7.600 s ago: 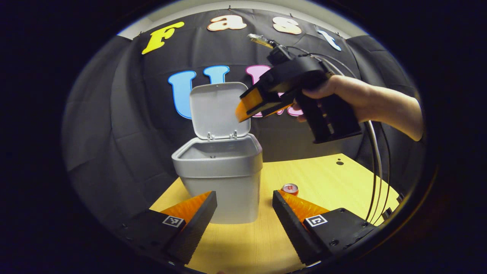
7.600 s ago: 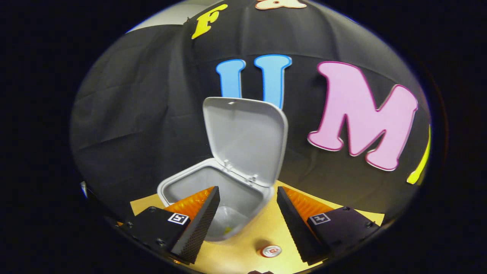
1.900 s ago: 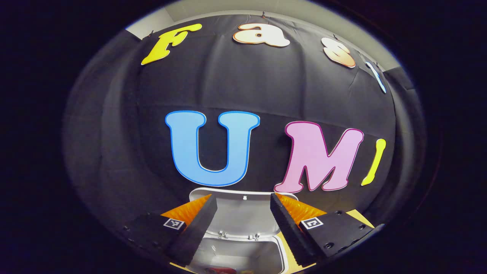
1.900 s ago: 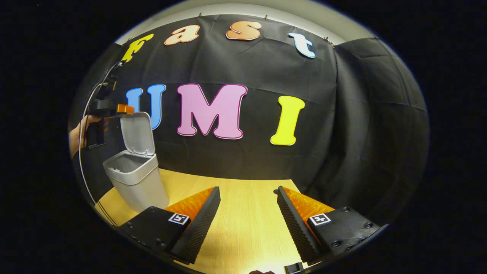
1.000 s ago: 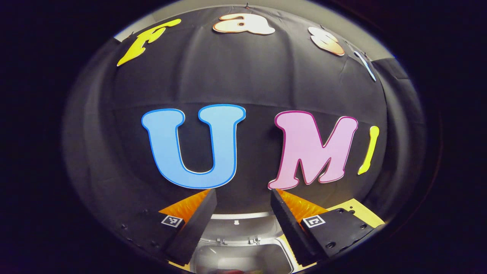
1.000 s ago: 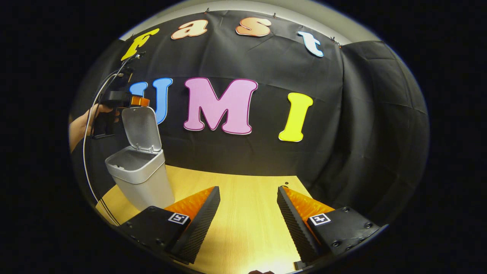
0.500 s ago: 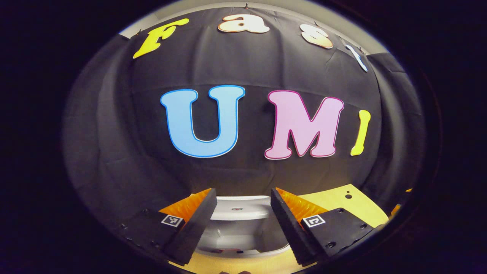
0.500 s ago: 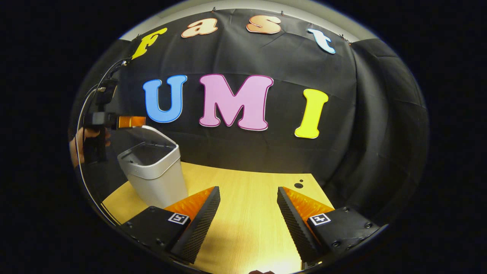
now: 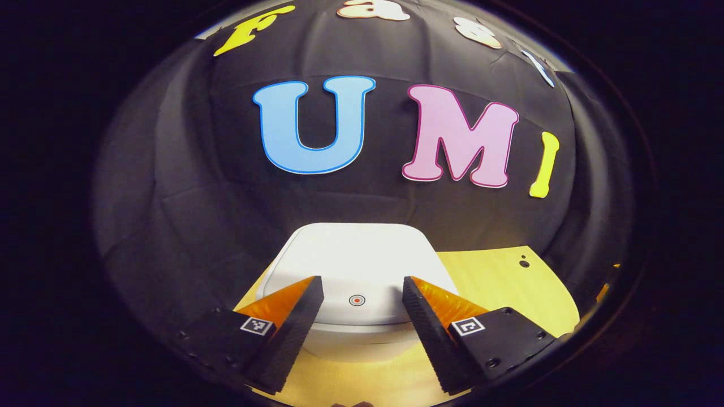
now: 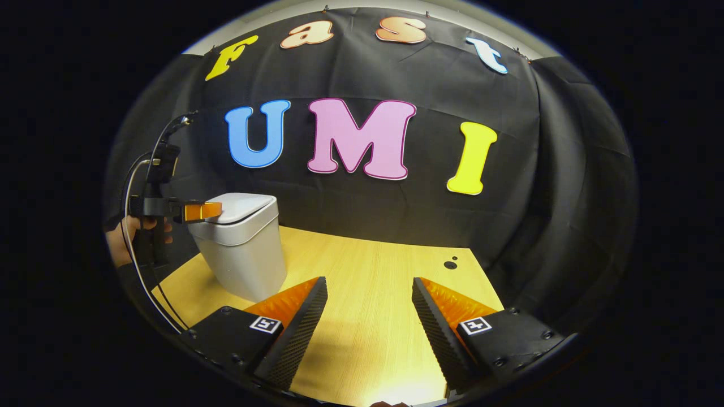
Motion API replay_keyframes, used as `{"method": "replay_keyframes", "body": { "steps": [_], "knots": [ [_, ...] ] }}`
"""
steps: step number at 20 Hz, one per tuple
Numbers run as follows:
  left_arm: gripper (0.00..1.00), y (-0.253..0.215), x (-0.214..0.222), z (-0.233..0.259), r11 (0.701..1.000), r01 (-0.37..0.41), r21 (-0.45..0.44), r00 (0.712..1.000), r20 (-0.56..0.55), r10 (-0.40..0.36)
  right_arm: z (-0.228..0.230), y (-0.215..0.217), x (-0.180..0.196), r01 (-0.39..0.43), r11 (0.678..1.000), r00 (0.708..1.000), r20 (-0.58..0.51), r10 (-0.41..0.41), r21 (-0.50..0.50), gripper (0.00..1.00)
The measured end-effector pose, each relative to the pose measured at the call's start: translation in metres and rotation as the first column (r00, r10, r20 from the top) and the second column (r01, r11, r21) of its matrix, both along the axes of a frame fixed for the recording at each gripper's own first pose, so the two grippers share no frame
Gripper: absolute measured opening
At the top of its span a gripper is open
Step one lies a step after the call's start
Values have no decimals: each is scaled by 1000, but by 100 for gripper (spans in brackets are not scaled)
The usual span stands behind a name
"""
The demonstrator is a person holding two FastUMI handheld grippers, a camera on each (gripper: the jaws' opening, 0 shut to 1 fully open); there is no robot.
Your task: Press the lid of the desktop garbage bin to open it, pick up the crumpled paper on the desktop and throw it into the bin, then pick up the pop can on the desktop and drop it into the bin, and finally close the garbage bin lid.
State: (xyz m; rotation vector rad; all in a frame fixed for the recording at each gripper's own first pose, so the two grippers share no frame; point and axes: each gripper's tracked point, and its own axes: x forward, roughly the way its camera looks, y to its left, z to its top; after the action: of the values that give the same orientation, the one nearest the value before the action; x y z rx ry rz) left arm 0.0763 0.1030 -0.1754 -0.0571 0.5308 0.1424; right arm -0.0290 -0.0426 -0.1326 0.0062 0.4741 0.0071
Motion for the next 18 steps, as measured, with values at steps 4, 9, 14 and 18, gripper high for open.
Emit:
{"method": "replay_keyframes", "body": {
  "steps": [4, 9, 14, 18],
  "knots": [
    [99, -4, -1, -4, 995, 59, 83, 998, -14, -58, -13, 2, -5, -25, 999, 999, -33, 26, 41, 98],
    [100, -6, -3, -12, 999, 29, 32, 999, 39, -30, -21, 9, -5, -98, 992, 994, -36, 102, 81, 98],
    [100, -3, 1, -4, 998, -16, 62, 994, 106, 9, -24, 8, 4, -156, 981, 987, -17, 159, 117, 98],
    [98, 7, -7, 39, 985, -132, 110, 974, 201, 108, -7, 5, 18, -160, 979, 987, 37, 156, 126, 98]
  ]
}}
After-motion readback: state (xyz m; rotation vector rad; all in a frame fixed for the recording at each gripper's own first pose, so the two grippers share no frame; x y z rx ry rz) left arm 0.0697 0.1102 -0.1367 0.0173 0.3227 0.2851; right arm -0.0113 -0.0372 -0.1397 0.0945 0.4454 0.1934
